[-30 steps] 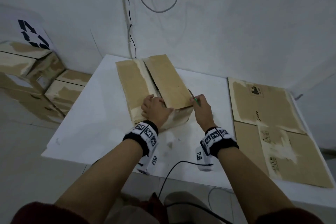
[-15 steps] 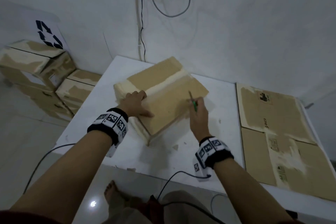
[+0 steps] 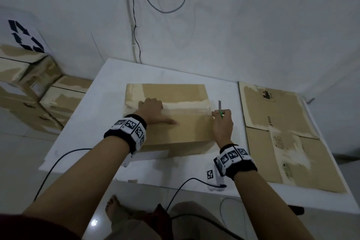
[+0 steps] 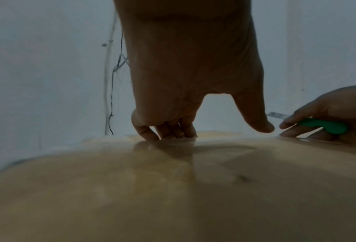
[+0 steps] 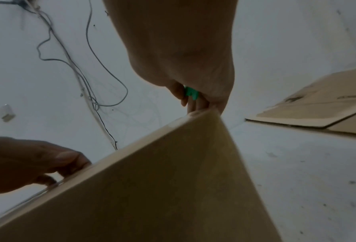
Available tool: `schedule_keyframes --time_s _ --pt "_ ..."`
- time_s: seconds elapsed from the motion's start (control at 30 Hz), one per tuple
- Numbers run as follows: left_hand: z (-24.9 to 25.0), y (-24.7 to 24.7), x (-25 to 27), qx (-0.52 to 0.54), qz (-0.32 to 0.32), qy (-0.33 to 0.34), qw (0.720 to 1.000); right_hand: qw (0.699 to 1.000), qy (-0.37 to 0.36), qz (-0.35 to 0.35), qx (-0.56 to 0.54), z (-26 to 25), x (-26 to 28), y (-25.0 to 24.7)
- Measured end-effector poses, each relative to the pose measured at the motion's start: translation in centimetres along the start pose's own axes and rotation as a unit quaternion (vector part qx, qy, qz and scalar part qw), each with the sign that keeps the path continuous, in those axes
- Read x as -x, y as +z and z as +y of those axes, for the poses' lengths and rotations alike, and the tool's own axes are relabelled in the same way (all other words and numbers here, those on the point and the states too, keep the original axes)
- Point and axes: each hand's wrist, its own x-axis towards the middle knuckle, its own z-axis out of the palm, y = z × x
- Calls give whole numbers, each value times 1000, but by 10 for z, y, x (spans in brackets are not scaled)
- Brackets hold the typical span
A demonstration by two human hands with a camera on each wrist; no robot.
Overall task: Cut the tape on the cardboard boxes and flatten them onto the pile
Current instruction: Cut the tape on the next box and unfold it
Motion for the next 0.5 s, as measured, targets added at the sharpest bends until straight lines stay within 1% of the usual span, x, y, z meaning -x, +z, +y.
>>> schedule_keyframes --time_s 0.13,0.17,0.2,0.27,0.3,0.37,0.5 --pt "29 20 -3 25 13 24 999 995 -2 -97 -31 6 2 -13" --pt "34 25 -3 33 19 22 999 993 -14 -117 -21 5 1 -18" --pt "37 29 -2 43 26 20 999 991 -42 -128 11 3 -1 -24" --pt "39 35 -1 62 43 20 997 979 -125 -122 106 -2 -9 -33" --pt "40 37 0 71 50 22 996 972 -150 -121 133 -5 -15 -36" --pt "39 39 0 84 59 28 994 968 -162 -144 127 -14 -24 -36" --pt "40 39 3 92 62 39 993 947 -184 -226 137 -36 -36 -25"
